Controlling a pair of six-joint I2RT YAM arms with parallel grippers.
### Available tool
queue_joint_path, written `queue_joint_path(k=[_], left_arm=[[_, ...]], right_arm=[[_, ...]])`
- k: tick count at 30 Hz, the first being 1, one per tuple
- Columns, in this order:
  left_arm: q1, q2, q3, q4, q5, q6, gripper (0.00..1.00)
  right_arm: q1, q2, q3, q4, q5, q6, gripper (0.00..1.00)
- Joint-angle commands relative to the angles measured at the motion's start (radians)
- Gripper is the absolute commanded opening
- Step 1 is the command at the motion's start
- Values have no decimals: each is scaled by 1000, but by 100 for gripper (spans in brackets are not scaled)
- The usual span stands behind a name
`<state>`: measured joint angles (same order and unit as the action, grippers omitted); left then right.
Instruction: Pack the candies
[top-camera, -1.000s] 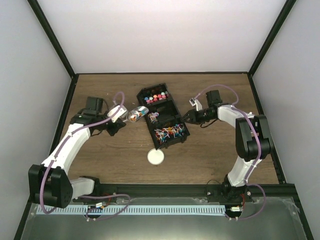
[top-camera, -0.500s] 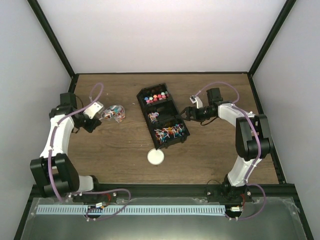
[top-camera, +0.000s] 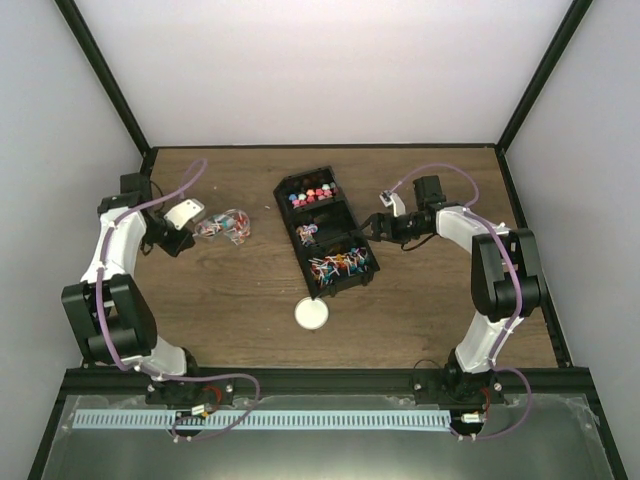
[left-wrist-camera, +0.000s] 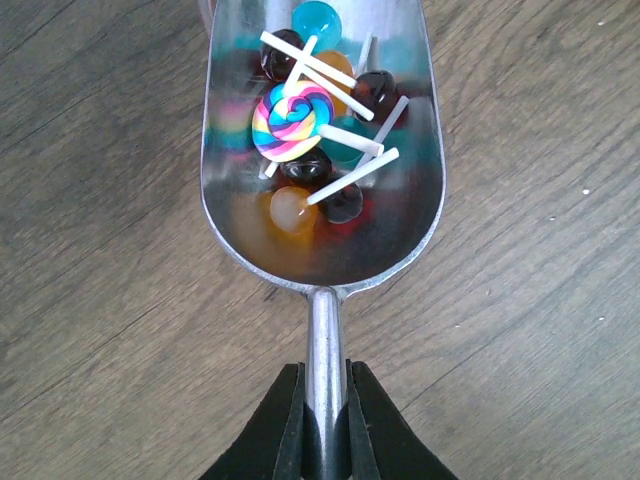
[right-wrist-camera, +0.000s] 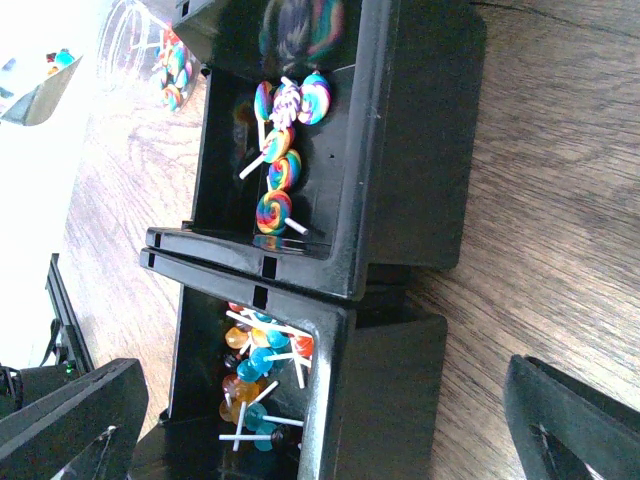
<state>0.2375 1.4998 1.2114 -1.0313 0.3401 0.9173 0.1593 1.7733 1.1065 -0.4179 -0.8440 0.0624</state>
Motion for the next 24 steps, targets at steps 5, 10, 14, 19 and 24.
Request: queue_joint_path(k=[5,10,14,19,24], left_arm=[[-7,42,77,-46,-33,22,4],[-25,45,80,-49,-54,35,4],[-35,56,86,-52,-87,36,4],[-49,77,114,-73,-131,28,4],[-68,88,134,-91,-157,32,4]], right_arm=[[-5,-1,40,10,-10,4,100],[-4,9,40,15,-13,10,100],[-5,15,41,17,-18,14,100],[-5,17,41,21,-21,16,100],[-5,21,36,28,-25,21,100]])
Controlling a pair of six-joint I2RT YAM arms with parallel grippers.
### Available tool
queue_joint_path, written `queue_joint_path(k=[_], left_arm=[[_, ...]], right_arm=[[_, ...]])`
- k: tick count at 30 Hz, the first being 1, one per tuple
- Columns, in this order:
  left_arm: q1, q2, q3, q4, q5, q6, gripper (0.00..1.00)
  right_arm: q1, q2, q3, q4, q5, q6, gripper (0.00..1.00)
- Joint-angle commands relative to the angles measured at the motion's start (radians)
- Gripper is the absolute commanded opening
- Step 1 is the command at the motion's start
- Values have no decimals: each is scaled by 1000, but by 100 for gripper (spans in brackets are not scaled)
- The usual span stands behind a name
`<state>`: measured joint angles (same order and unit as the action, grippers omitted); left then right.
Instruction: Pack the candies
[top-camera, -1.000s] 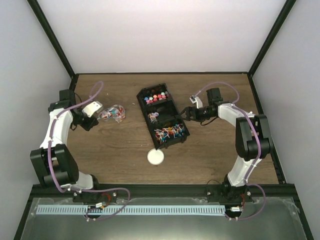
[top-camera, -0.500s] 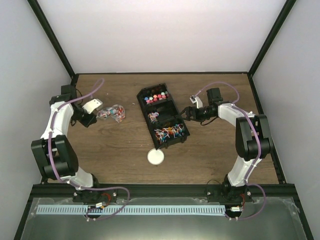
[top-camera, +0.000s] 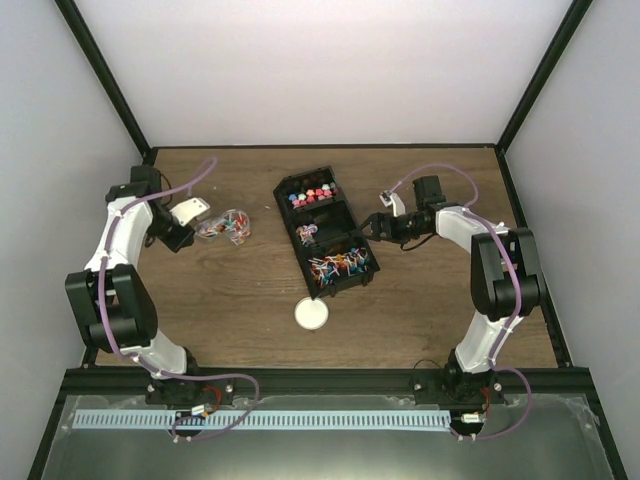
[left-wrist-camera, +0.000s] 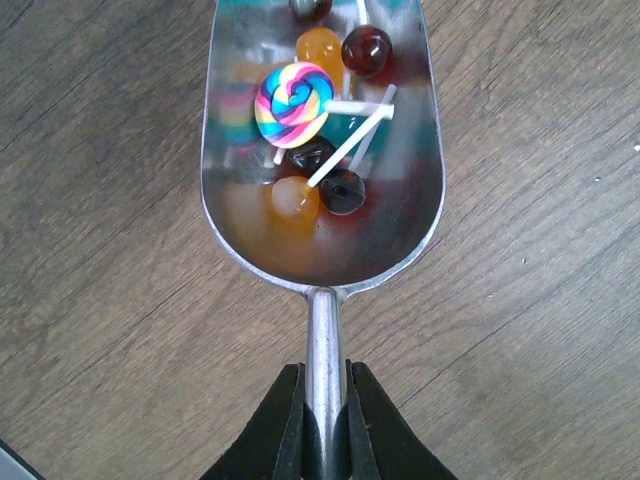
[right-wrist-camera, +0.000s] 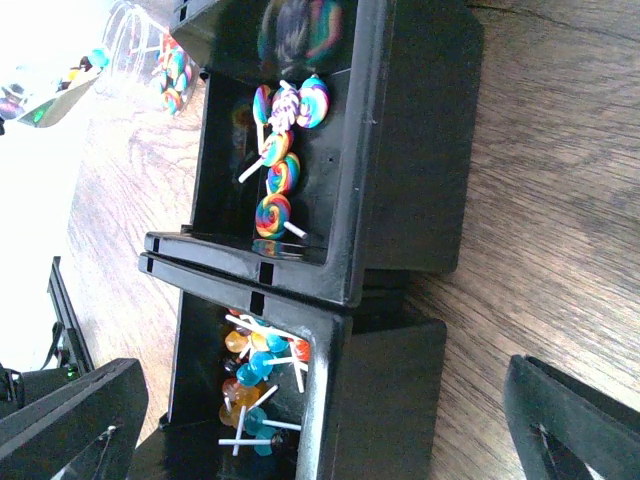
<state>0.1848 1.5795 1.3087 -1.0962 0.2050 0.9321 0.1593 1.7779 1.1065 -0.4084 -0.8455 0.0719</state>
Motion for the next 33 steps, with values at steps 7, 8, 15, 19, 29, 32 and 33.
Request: queue_joint_path(k=[7,8,15,19,29,32,33], left_arm=[[-37,27,69,-42,-57,16,4],[-39,29,69,-43,-66,18,4],[-58,36,86,-64,-109,26,4],[-67,37,97,-76,-132,24,4],[-117,47,154,-120,-184,8,4],[-135,60,169,-136,-203,-1,4],[-140,62,172,-138,-209,-1,4]], right_arm=[[-4,16,28,31,-27,21,100],[-4,15,29,31,-27,22,100],[-5,11,25,34,-29,23,100],[-5,11,18,37,-31,26,100],[-4,16,18,40,-29,30,100],[-4,17,17,41,-29,32,100],[-5,17,16,42,-29,32,100]])
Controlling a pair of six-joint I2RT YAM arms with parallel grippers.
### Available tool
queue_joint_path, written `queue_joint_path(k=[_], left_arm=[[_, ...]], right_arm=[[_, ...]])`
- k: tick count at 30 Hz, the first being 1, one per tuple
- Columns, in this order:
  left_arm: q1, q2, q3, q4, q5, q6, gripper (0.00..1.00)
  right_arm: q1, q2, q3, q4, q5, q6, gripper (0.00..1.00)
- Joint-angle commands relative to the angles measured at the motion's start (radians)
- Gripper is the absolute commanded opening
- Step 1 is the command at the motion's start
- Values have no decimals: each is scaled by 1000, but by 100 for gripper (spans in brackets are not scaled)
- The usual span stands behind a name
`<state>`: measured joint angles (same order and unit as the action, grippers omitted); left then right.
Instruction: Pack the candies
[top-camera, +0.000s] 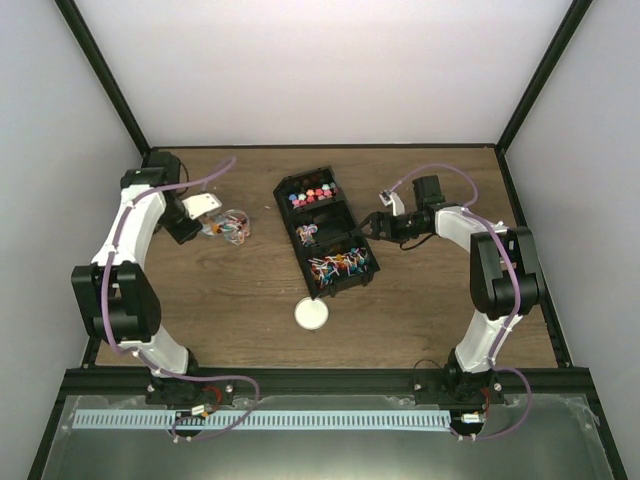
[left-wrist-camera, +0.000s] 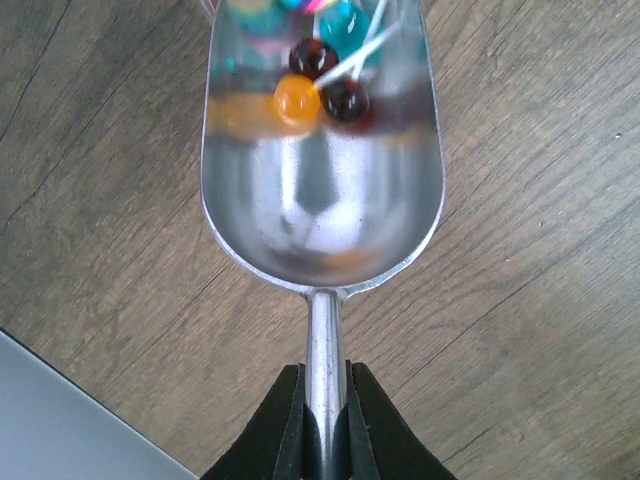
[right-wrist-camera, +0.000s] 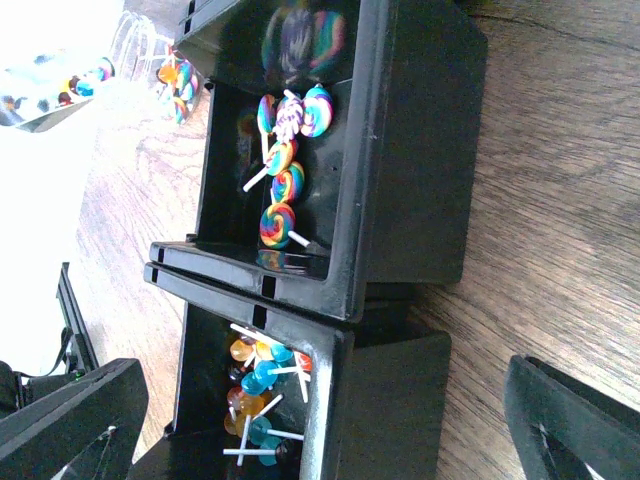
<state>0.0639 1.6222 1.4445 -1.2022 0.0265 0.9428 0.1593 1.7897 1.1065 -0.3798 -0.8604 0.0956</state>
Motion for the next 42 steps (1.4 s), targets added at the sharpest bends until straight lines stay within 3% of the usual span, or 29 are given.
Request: queue_joint_path(k=[1,17,27,31,36,42], left_arm=[[-22,20,39,-35,-35,-10,4],[-24,30,84,-57,-66,-20,4],[102,6,170,47,179,-232,4],[151,-14,72,182,215,-355,4],[176,-14,-165,413,235,-475,4],[184,-1,-344,657,253,-551,4]], right_arm=[[-5,3,18,12,-13,9,100],[-5,2,18,15,-19,7,100],[-6,-31,25,13,-11,-14,100],[-8,-45,30,19,-9,-20,100],[-9,-47,45,-8,-2,-45,100],[-10,-73,53,-56,21,-101,100]])
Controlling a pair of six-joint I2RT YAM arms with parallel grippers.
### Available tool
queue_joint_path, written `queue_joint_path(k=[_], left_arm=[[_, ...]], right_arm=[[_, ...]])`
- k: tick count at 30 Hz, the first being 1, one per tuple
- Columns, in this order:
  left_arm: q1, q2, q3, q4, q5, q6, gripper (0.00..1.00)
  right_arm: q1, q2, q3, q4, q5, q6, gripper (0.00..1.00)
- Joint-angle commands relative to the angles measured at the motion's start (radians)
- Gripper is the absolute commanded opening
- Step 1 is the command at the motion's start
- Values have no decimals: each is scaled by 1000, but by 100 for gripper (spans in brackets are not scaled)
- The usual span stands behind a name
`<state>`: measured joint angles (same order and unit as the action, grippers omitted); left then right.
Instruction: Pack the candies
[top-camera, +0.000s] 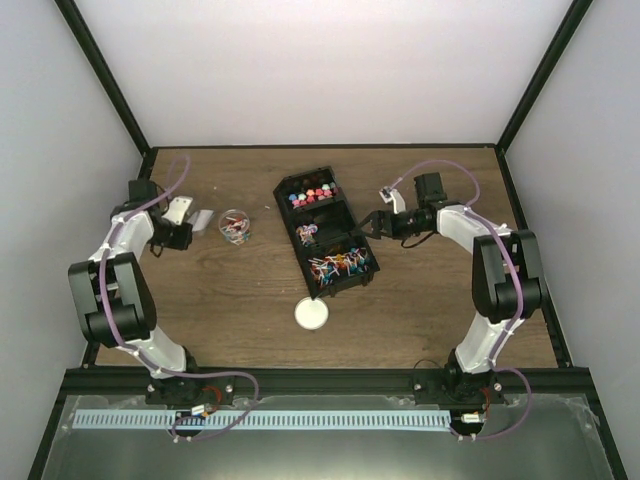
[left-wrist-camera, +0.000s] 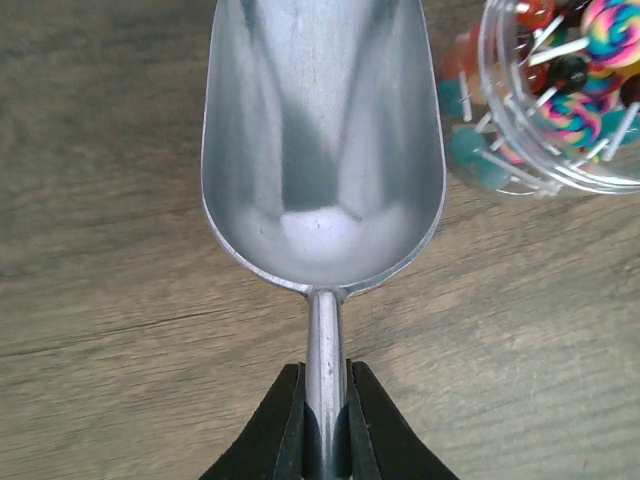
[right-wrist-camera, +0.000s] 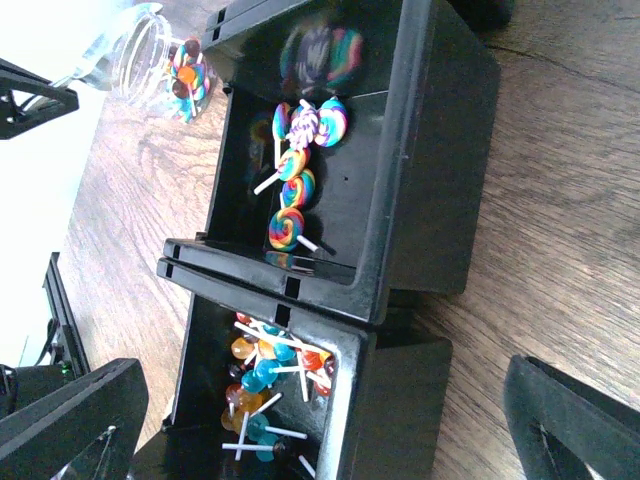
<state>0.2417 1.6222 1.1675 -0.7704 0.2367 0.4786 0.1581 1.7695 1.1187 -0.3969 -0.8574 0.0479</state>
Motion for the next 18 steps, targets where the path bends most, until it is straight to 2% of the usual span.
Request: queue_joint_path(k=[1,4,9,13,18], left_arm=[[6,1,-93,253,36,-92,4],[5,8,-161,319,30,-82,6],[6,37,-202,330,18,-15,15],[6,52,-212,317,19,10,36],[6,50,-206,282,41,35,57]], right_arm=[[-9,-56,41,-45,21,-59,100],[-9,-66,35,-56,27,-75,100],[-9,-82,34,-67,36,-105,100],[-10,-87,35,-75,35,-135,100],[-8,-90,53,-86,10,-156,100]])
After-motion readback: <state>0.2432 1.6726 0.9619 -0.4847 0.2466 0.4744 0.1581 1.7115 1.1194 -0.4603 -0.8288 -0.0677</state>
